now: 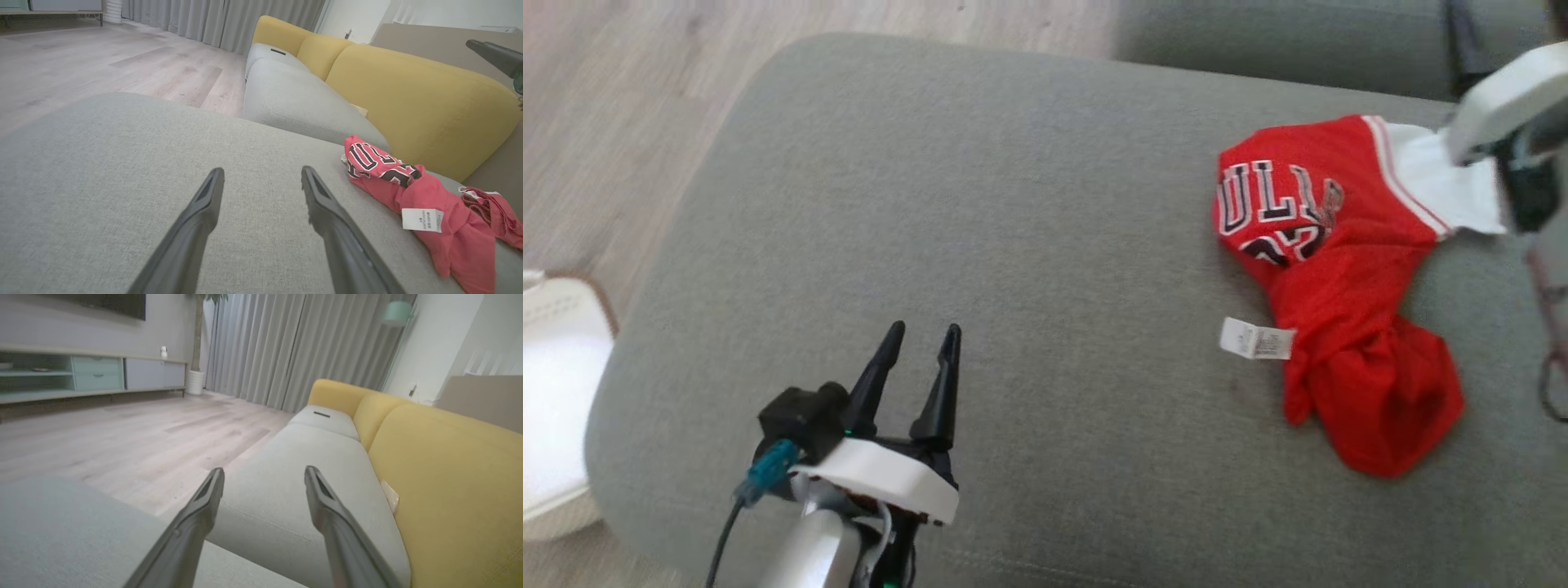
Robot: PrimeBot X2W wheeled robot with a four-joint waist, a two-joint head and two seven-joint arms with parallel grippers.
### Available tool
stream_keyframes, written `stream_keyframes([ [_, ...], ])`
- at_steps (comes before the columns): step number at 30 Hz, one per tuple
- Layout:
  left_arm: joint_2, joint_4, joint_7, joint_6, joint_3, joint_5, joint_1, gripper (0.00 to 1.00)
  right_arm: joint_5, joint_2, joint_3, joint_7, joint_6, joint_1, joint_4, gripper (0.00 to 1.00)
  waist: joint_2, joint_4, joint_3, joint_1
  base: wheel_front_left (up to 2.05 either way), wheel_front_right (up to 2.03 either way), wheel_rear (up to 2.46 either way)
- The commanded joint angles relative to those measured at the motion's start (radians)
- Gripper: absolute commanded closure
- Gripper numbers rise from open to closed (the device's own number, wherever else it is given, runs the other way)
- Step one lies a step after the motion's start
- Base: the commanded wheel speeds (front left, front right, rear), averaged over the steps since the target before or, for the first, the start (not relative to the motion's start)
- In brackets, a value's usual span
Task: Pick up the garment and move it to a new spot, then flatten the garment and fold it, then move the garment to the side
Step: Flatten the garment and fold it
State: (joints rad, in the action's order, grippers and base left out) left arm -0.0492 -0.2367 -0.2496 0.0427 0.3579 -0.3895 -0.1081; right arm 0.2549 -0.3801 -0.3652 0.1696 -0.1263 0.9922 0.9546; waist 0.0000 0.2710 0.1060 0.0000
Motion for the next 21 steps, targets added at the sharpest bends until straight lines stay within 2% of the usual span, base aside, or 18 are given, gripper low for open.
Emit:
stream_keyframes([
  [1,-0.001,0.034,-0.012,-0.005,-0.048,0.011,-0.029,0.0,0.01,0.036,-0.011,0.027,-0.004,-0.01,-0.055,0.0,0.0,-0.045,-0.029,0.0,0.0,0.0,0.0],
  [8,-0.001,0.056,-0.012,-0.004,-0.104,0.03,0.003,0.0,0.053,0.177,0.016,0.071,-0.004,-0.183,-0.242,0.0,0.0,-0.143,-0.088,0.0,0.0,0.0,0.0],
  [9,-0.001,0.056,-0.012,-0.004,-0.104,0.03,0.003,0.0,0.053,0.177,0.016,0.071,-0.004,-0.183,-0.242,0.0,0.0,-0.143,-0.088,0.0,0.0,0.0,0.0],
  [15,-0.001,0.07,-0.012,-0.001,-0.125,0.038,0.044,0.0,-0.007,0.295,0.089,0.08,-0.004,-0.492,-0.447,0.0,0.0,-0.21,-0.125,0.0,0.0,0.0,0.0],
  [21,-0.001,0.065,-0.012,0.003,-0.112,0.044,0.06,0.0,-0.04,0.328,0.119,0.053,-0.004,-0.757,-0.61,0.0,0.0,-0.237,-0.124,0.0,0.0,0.0,0.0],
])
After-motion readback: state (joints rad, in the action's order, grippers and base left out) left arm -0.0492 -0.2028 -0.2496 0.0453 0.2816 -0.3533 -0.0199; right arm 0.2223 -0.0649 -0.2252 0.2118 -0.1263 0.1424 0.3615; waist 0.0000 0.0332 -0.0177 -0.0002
